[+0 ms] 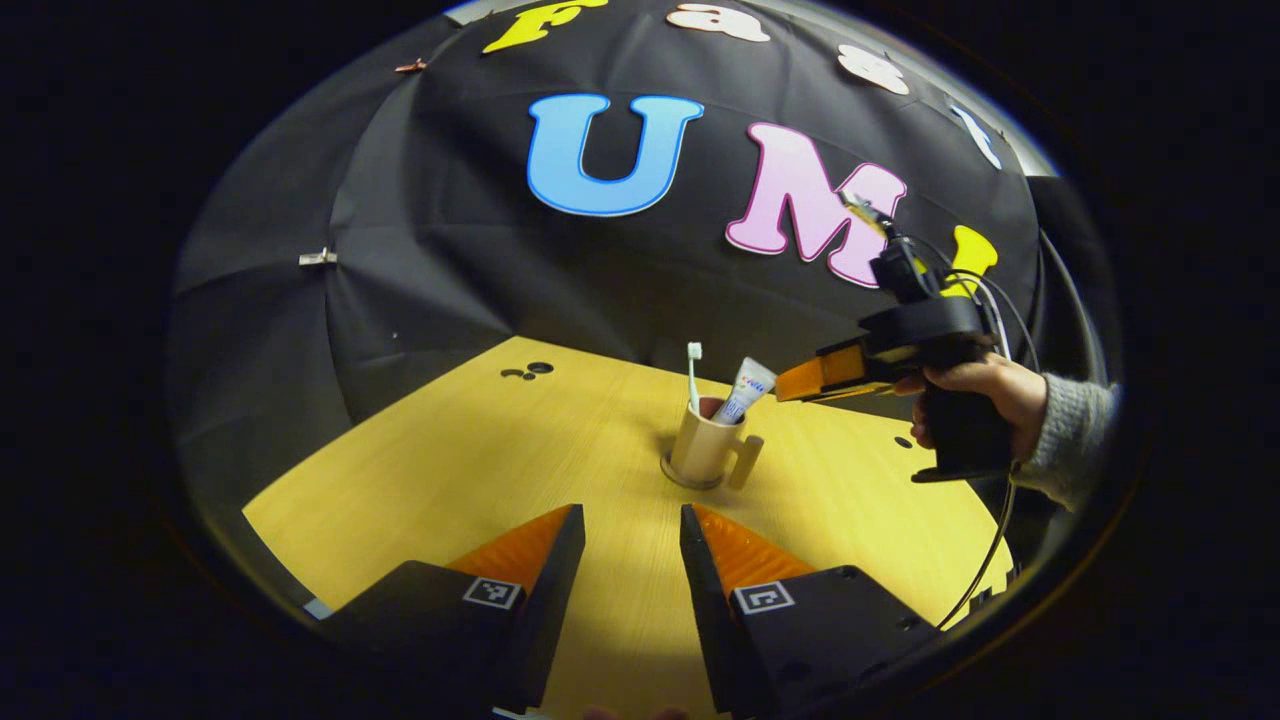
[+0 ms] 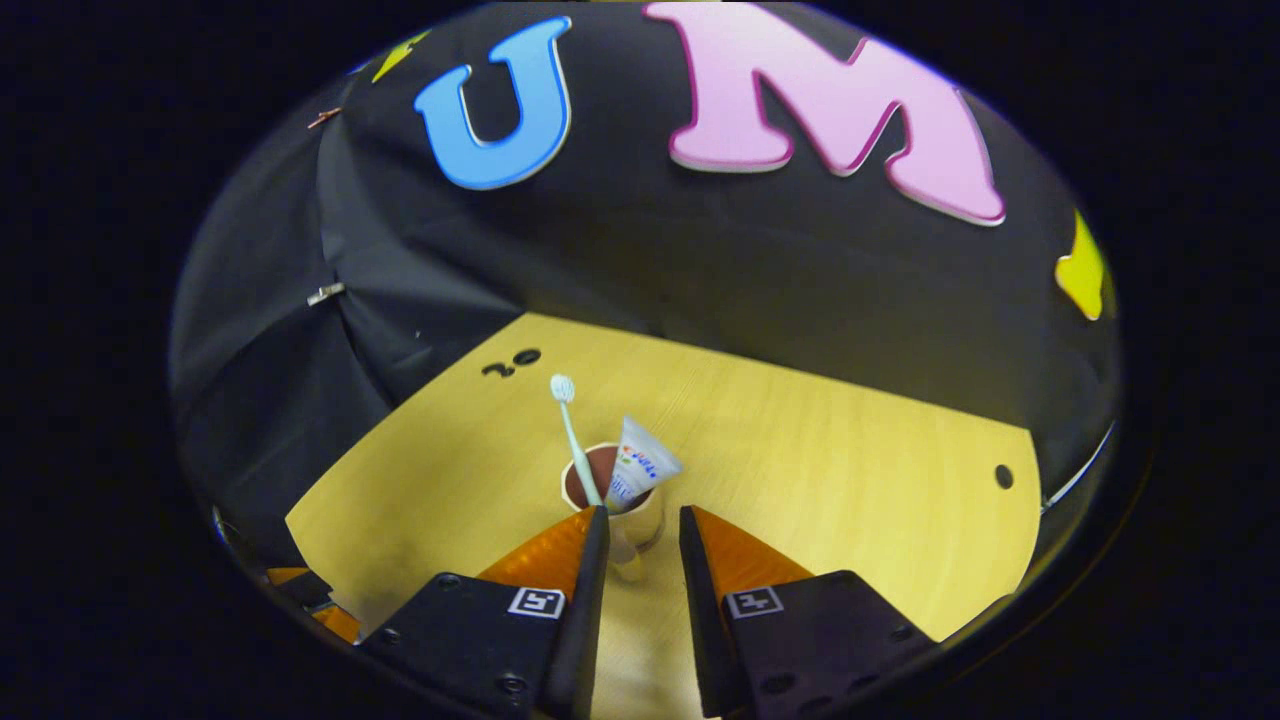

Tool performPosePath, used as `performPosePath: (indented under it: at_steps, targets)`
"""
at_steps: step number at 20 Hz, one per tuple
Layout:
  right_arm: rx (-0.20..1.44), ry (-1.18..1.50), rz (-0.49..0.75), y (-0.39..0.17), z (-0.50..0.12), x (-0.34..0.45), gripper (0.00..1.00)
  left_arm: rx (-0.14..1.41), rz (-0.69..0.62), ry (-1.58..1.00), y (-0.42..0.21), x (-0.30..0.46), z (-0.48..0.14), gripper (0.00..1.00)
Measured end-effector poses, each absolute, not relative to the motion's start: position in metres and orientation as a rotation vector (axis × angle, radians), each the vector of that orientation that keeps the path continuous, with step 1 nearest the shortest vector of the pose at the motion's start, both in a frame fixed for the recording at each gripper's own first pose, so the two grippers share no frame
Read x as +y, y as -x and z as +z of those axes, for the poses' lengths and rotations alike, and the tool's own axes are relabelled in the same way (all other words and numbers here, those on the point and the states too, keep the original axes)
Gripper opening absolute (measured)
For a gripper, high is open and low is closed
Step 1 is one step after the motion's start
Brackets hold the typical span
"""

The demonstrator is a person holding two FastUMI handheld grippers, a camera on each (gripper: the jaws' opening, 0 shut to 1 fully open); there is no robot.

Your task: Put the toothbrush and toothpaste on the desktop into the cup, then pick up the cup and place it on the coaster on the desktop.

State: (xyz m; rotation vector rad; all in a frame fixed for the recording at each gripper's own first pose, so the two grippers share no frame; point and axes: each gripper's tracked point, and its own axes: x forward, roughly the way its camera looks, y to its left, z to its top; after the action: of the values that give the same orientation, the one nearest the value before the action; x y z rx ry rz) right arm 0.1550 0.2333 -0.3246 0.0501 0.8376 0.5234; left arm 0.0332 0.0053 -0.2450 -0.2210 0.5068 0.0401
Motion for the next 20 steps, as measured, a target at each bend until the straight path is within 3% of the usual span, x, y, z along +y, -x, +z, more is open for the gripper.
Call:
performPosePath:
  at_steps: [4, 5, 6, 9, 10, 11, 15, 20]
  targets:
    - [0.682, -0.132, 0.440, -0.149, -0.246, 0.191, 0.45, 0.495, 0.048, 0.180, -0.042, -0.003, -0.206, 0.63]
    - [0.656, -0.146, 0.418, -0.145, -0.230, 0.178, 0.47, 0.480, 0.037, 0.174, -0.045, -0.007, -0.194, 0.72]
    - [0.634, -0.156, 0.399, -0.142, -0.215, 0.165, 0.49, 0.465, 0.019, 0.170, -0.046, -0.014, -0.181, 0.63]
    - [0.570, -0.164, 0.349, -0.130, -0.184, 0.126, 0.54, 0.409, -0.024, 0.146, -0.055, -0.027, -0.146, 0.63]
    - [0.559, -0.155, 0.334, -0.124, -0.180, 0.115, 0.51, 0.391, -0.035, 0.140, -0.056, -0.032, -0.136, 0.65]
    - [0.551, -0.149, 0.325, -0.119, -0.178, 0.106, 0.60, 0.378, -0.040, 0.136, -0.058, -0.035, -0.130, 0.69]
    - [0.520, -0.148, 0.315, -0.097, -0.167, 0.083, 0.72, 0.360, -0.045, 0.125, -0.059, -0.042, -0.119, 0.73]
    - [0.520, -0.164, 0.271, -0.078, -0.172, 0.063, 0.76, 0.369, -0.047, 0.076, -0.055, -0.044, -0.124, 0.74]
